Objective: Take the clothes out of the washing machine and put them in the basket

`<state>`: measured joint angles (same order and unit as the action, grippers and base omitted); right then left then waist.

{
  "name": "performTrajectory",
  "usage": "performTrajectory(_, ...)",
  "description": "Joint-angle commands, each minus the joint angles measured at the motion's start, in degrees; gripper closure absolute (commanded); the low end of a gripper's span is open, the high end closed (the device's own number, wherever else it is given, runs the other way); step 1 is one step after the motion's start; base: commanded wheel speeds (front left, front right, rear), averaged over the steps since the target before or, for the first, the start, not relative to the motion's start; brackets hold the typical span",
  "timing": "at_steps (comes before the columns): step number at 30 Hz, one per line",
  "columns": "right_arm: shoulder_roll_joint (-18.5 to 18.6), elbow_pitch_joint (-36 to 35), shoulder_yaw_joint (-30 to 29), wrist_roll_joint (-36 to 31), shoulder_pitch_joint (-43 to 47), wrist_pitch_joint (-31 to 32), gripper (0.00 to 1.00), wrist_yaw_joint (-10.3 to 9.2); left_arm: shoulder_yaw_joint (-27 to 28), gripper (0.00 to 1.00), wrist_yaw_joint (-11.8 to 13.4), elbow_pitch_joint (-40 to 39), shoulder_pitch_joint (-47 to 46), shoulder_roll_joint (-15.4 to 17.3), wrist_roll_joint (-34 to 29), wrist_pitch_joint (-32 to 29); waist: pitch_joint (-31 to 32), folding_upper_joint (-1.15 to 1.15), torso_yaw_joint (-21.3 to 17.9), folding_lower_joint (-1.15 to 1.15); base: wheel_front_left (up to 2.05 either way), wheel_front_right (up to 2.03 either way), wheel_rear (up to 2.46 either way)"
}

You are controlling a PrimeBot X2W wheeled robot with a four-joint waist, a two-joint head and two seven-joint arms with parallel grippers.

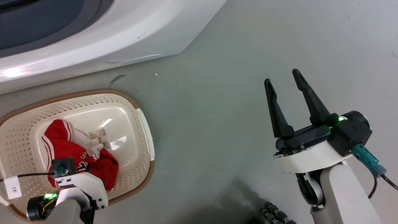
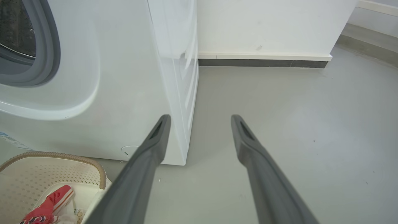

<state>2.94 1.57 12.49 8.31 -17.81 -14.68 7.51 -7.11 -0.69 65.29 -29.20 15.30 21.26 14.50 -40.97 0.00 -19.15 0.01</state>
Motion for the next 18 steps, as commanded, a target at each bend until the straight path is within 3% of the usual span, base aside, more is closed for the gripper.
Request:
performTrajectory(1,-0.1,0.1,0.2,0.3,-0.8,-0.4,0.0,-0.04,-0.2,1.0,-0.4,0.9,-1.3,-0.1,-0.3,-0.2,-0.3,0.0,-0.3,-0.01,0.0,0.0,0.0)
performTrajectory(7,-0.1,0.4,0.8,0.4,-1.2,-0.5,0.0,-0.04,-0.7,1.0,-1.2,5.6,-3.5,-0.6,0.3,-1.3,-0.6,0.0,-0.8,-0.01,0.0,0.0,0.0)
performTrajectory(8,-0.1,0.5,0.8,0.4,-1.2,-0.5,0.0,-0.04,-0.7,0.9,-1.4,6.2,-3.8,-0.8,0.5,-2.1,-0.5,0.0,-0.8,-0.01,0.0,0.0,0.0)
performTrajectory(9,-0.1,0.6,0.7,0.3,-1.2,-0.5,0.0,-0.04,-0.9,0.6,-1.6,6.5,-3.9,-0.9,0.5,-2.7,-0.3,0.0,-0.8,-0.01,0.0,0.0,0.0)
performTrajectory(10,-0.1,0.7,0.7,0.2,-1.2,-0.5,0.0,-0.04,-0.9,0.0,-1.7,6.8,-4.0,-1.0,0.6,-2.8,-0.1,0.0,-0.7,-0.01,0.0,0.0,0.0)
performTrajectory(18,-0.1,2.3,0.5,-1.0,0.1,-0.5,0.0,-0.04,-0.9,0.0,-2.7,8.0,-1.4,-3.1,1.9,-2.2,6.3,0.0,0.8,-0.01,0.0,0.0,0.0)
